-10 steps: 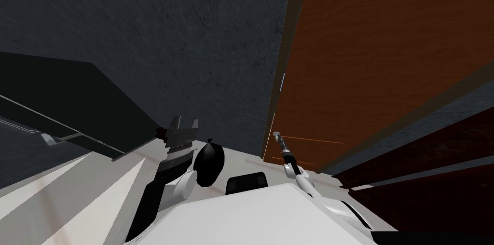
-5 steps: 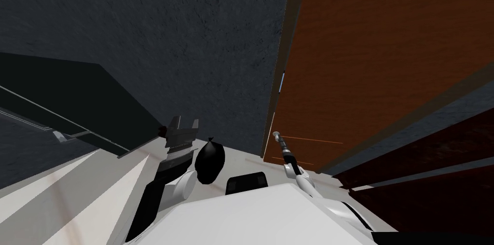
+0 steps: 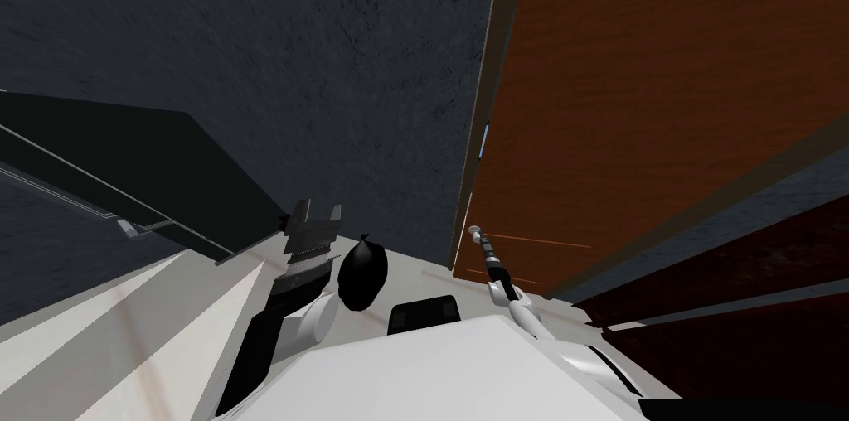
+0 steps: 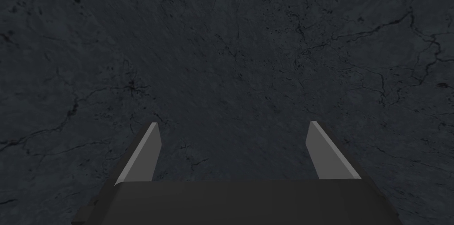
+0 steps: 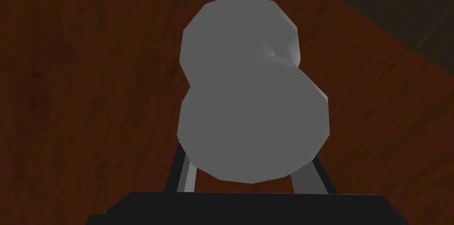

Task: Pull the door open

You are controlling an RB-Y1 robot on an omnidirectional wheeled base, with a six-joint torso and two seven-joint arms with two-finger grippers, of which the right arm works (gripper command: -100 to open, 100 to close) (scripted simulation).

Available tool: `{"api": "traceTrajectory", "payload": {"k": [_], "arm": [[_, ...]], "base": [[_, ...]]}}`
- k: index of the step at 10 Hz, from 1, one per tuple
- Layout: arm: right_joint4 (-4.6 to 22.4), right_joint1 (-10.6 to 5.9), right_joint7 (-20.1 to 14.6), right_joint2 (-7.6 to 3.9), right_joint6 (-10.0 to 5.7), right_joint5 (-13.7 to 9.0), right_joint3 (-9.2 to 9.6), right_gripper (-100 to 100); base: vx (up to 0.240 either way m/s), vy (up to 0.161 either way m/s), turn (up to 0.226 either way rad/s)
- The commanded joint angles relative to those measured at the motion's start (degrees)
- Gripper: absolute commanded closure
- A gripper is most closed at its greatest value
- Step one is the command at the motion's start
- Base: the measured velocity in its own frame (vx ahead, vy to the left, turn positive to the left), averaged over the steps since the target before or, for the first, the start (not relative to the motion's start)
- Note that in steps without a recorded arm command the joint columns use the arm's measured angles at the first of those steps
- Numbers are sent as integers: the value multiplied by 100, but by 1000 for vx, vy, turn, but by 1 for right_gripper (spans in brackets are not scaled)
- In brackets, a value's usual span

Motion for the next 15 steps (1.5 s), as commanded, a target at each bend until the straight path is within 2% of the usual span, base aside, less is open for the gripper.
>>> {"api": "traceTrajectory", "payload": {"k": [1, 2, 3, 4, 5, 6, 7, 8, 10, 13, 14, 15], "arm": [[-22, 2, -286, 79, 24, -62, 106, 100], [-22, 2, -330, 79, 24, -62, 106, 100], [-23, 1, -546, 70, 27, -135, 146, 100], [-23, 1, -568, 70, 27, -135, 146, 100], [-25, 1, -784, 60, 30, -208, 186, 100], [-25, 1, -806, 60, 30, -208, 186, 100], [-26, 0, -1020, 51, 32, -281, 226, 100], [-26, 0, -1044, 51, 32, -281, 226, 100], [-28, -1, -1420, 32, 38, -432, 308, 100], [-30, -2, -1759, 22, 40, -508, 349, 100], [-31, -2, -1966, 12, 43, -583, 390, 100], [-31, -2, -1997, 12, 43, -583, 390, 100]], "base": [[-40, -13, 37], [-33, -8, 22], [-37, -8, 44], [-27, -11, 26], [-22, -15, 28], [-17, -9, 19], [-30, -9, 32], [-30, -9, 39], [-44, -12, 52], [-35, -14, 33], [-29, -8, 25], [-29, -9, 42]]}}
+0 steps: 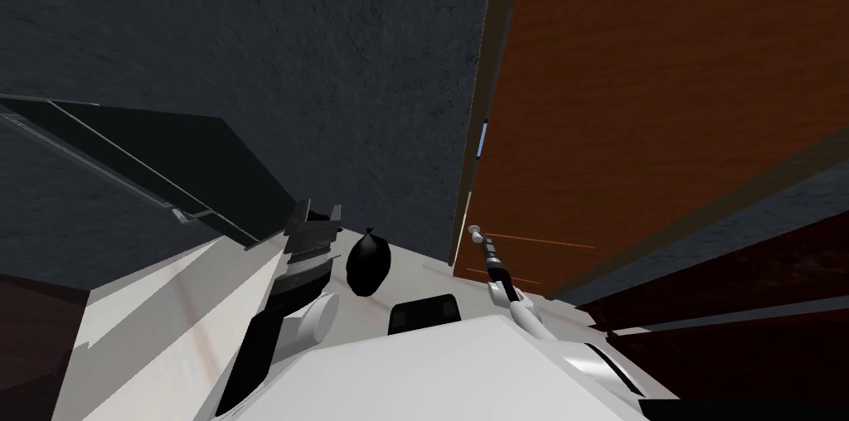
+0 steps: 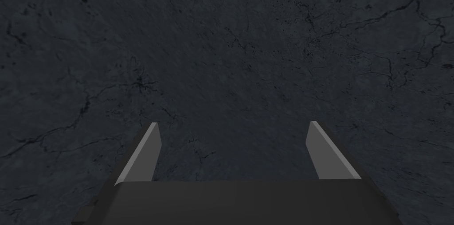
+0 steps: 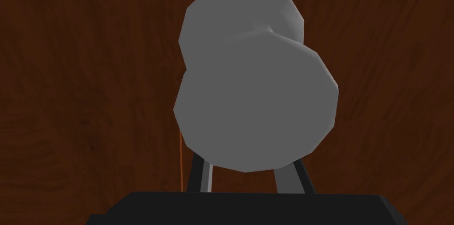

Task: Pull the door open

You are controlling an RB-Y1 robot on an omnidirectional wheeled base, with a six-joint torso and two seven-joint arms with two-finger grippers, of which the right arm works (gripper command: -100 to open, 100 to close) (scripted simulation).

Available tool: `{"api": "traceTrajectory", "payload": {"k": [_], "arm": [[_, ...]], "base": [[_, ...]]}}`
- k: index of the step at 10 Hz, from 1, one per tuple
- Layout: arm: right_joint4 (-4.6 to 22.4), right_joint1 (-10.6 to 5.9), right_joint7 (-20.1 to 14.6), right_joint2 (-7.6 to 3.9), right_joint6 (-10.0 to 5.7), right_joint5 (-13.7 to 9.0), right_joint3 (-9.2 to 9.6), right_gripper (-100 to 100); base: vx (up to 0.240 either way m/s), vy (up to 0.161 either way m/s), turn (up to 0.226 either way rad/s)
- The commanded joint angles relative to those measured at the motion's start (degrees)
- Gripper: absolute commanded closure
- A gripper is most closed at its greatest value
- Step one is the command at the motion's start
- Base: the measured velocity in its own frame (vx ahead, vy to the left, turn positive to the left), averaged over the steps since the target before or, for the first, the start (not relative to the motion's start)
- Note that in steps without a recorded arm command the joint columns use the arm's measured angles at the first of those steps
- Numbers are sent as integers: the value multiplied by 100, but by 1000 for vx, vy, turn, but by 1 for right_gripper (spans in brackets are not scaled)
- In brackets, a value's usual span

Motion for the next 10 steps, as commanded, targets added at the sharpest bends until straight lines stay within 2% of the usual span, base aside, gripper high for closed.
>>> {"api": "traceTrajectory", "payload": {"k": [1, 2, 3, 4, 5, 8, 9, 10], "arm": [[-69, -29, -286, 84, 16, -56, 117, 100], [-69, -29, -290, 84, 16, -56, 117, 100], [-70, -29, -528, 75, 18, -131, 158, 100], [-70, -29, -528, 75, 18, -131, 158, 100], [-71, -30, -741, 65, 21, -207, 199, 100], [-73, -31, -1005, 55, 24, -282, 240, 100], [-74, -31, -1227, 46, 26, -358, 281, 100], [-74, -31, -1243, 46, 26, -358, 281, 100]], "base": [[-39, -7, 76], [-23, -16, 6], [-29, -17, 23], [-27, -7, 14], [-27, -6, 43], [-33, -9, 40], [-31, -10, 25], [-27, -7, 34]]}}
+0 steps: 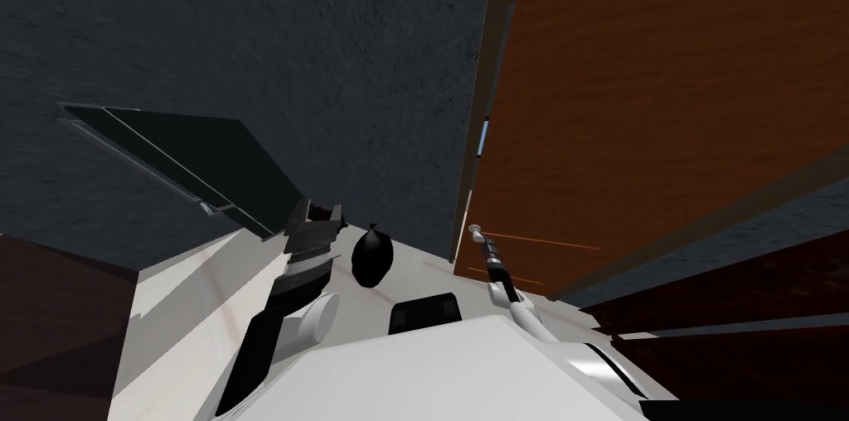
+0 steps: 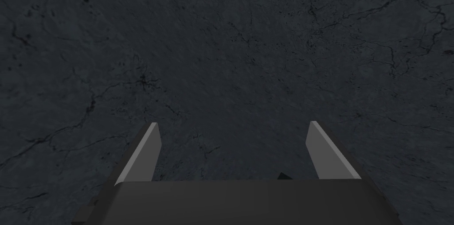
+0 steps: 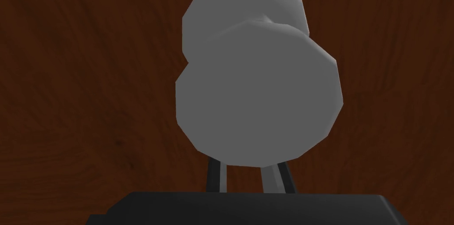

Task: Pull the door open

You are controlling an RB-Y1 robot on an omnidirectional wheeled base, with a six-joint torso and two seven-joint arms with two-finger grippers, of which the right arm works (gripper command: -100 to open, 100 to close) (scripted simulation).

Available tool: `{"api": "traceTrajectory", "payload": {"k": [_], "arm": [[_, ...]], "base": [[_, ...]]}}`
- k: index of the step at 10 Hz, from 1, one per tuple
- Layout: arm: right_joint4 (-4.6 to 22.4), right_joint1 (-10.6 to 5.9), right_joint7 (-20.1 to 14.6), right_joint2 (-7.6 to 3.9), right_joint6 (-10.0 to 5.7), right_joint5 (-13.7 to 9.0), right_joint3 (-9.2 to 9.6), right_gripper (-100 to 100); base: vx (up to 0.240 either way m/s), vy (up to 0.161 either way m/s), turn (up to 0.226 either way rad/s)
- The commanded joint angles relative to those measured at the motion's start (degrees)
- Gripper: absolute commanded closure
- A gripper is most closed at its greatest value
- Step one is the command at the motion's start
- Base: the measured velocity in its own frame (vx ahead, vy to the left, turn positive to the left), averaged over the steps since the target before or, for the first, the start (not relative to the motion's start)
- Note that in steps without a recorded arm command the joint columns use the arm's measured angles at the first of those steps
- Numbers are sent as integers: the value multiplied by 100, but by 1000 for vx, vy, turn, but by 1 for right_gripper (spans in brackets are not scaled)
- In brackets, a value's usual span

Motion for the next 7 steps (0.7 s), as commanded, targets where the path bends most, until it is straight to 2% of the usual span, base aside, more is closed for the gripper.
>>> {"api": "traceTrajectory", "payload": {"k": [1, 3, 4, 5, 6, 7], "arm": [[-37, -76, -274, 77, -21, -53, 113, 100], [-37, -76, -274, 77, -21, -53, 113, 100], [-38, -77, -512, 68, -18, -128, 154, 100], [-38, -77, -512, 68, -18, -128, 154, 100], [-39, -77, -727, 59, -16, -201, 194, 100], [-39, -77, -750, 59, -16, -201, 194, 100]], "base": [[-36, -11, 56], [-19, -9, 8], [-22, 0, 36], [-26, -11, 25], [-27, -4, 34], [-27, -1, 25]]}}
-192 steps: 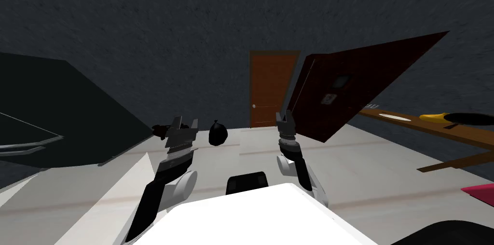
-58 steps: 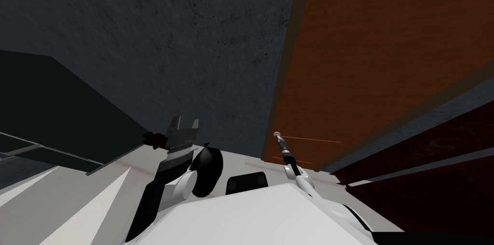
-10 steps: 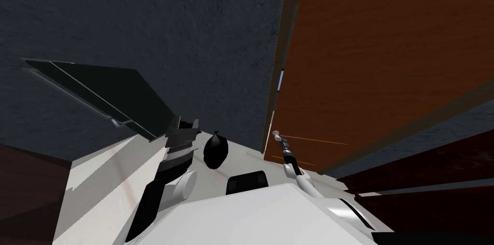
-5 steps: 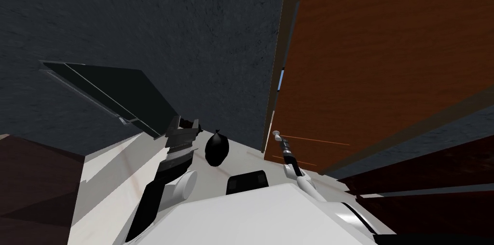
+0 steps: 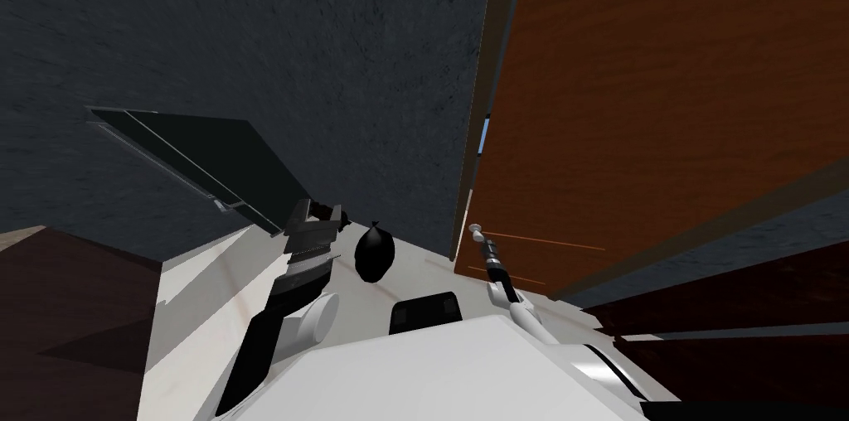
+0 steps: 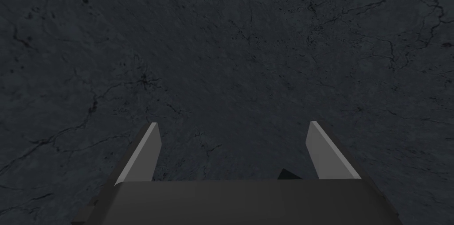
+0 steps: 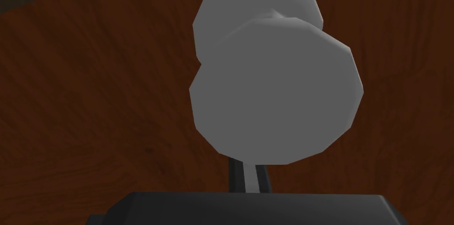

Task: Pull the door open

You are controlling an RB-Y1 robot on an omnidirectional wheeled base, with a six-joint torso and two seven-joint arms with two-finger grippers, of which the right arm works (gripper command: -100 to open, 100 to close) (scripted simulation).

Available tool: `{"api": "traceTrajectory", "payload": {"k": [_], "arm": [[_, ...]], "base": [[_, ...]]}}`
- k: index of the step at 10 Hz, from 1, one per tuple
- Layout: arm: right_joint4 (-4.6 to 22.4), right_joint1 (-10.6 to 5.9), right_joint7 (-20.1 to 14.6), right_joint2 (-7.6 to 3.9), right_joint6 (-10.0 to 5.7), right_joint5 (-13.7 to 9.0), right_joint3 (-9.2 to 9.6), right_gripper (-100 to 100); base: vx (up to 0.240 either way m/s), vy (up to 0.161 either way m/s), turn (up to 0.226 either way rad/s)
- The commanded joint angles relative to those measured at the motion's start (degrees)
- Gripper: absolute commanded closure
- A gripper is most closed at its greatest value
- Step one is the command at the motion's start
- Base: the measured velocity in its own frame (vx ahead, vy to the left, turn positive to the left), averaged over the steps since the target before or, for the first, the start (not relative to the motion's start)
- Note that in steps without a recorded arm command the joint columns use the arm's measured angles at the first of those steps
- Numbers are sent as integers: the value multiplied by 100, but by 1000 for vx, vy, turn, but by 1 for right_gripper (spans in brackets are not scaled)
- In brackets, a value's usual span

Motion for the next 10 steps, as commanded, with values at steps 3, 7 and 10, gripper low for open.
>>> {"api": "traceTrajectory", "payload": {"k": [3, 7, 10], "arm": [[-19, -31, -439, 57, -5, -181, 60, -100], [-50, -80, -1072, 148, -14, -471, 156, -100], [-69, -110, -1494, 204, -19, -648, 215, -100]], "base": [[-58, -12, 26], [-82, 11, 62], [-61, -2, 38]]}}
